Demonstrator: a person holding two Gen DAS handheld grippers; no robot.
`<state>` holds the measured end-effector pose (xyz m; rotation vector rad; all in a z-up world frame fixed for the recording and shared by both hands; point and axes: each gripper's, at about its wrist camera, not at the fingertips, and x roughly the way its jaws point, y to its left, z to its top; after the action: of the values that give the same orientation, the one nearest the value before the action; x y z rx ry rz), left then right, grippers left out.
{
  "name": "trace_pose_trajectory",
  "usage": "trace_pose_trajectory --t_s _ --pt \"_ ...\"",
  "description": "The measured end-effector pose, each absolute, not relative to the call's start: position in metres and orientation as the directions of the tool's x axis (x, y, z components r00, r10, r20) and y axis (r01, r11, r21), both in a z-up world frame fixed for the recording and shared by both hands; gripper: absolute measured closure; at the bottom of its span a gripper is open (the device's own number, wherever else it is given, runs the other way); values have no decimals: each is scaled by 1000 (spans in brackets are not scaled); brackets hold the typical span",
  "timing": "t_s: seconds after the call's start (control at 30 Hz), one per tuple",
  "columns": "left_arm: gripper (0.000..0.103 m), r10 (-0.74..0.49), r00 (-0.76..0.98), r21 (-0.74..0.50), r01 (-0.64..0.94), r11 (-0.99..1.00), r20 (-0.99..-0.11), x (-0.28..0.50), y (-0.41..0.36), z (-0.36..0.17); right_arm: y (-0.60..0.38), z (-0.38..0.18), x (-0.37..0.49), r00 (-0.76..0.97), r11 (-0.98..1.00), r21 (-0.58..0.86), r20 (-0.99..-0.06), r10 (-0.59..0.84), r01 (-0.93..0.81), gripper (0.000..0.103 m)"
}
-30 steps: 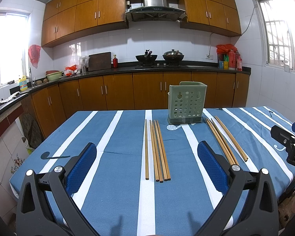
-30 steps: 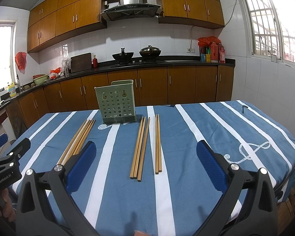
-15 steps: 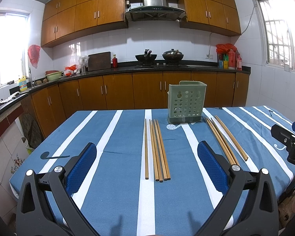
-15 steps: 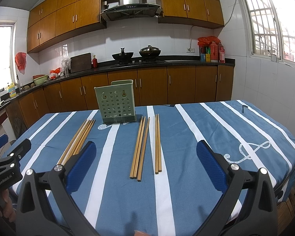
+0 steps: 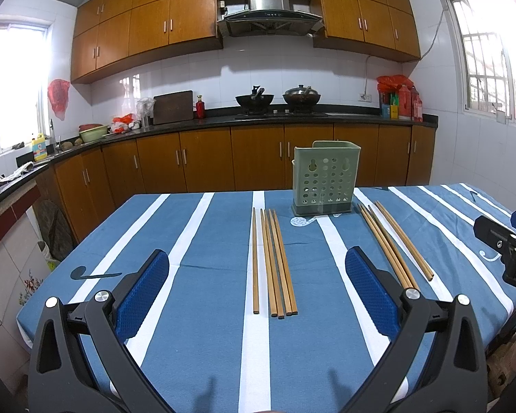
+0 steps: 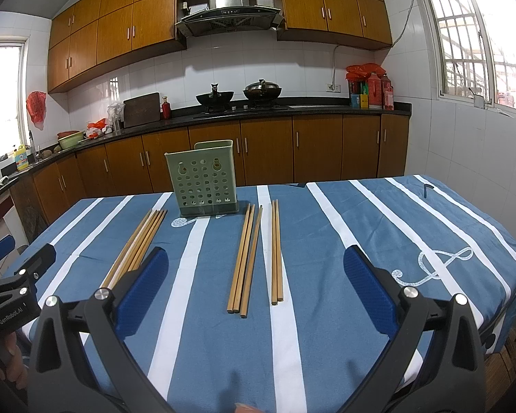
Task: Organize utensils
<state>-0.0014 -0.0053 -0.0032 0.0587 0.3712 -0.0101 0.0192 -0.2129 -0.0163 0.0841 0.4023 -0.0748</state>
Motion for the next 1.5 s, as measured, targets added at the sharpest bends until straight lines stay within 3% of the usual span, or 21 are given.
trace_pose_trajectory --t_s 0.33,0.63,0.73,0.87,0.97,1.07,1.27,1.5 --pt "2 25 927 69 1 998 -375 5 -11 -10 -216 -18 21 912 993 69 -406 -57 93 4" --pt "2 6 843 9 -2 1000 -538 40 18 -32 -242 -43 58 834 981 101 -546 -82 163 4" --pt "4 38 798 6 -44 999 -601 61 33 -41 -252 -53 77 802 977 100 -590 -92 186 14" --pt "25 41 745 -17 -70 997 -665 87 46 -50 -265 -65 111 755 972 118 -651 -81 205 36" --pt "33 23 722 -41 -71 997 -691 102 55 -53 -270 -74 139 721 969 147 -692 -43 199 59" --pt "43 6 708 -36 -44 998 -706 114 55 -56 -267 -85 166 690 971 162 -724 -6 179 72" --pt "53 -21 673 -33 -6 999 -739 130 47 -65 -262 -104 197 628 975 154 -778 19 162 85" --pt "60 -83 642 -87 26 996 -762 144 44 -70 -263 -109 202 619 980 142 -785 26 139 88"
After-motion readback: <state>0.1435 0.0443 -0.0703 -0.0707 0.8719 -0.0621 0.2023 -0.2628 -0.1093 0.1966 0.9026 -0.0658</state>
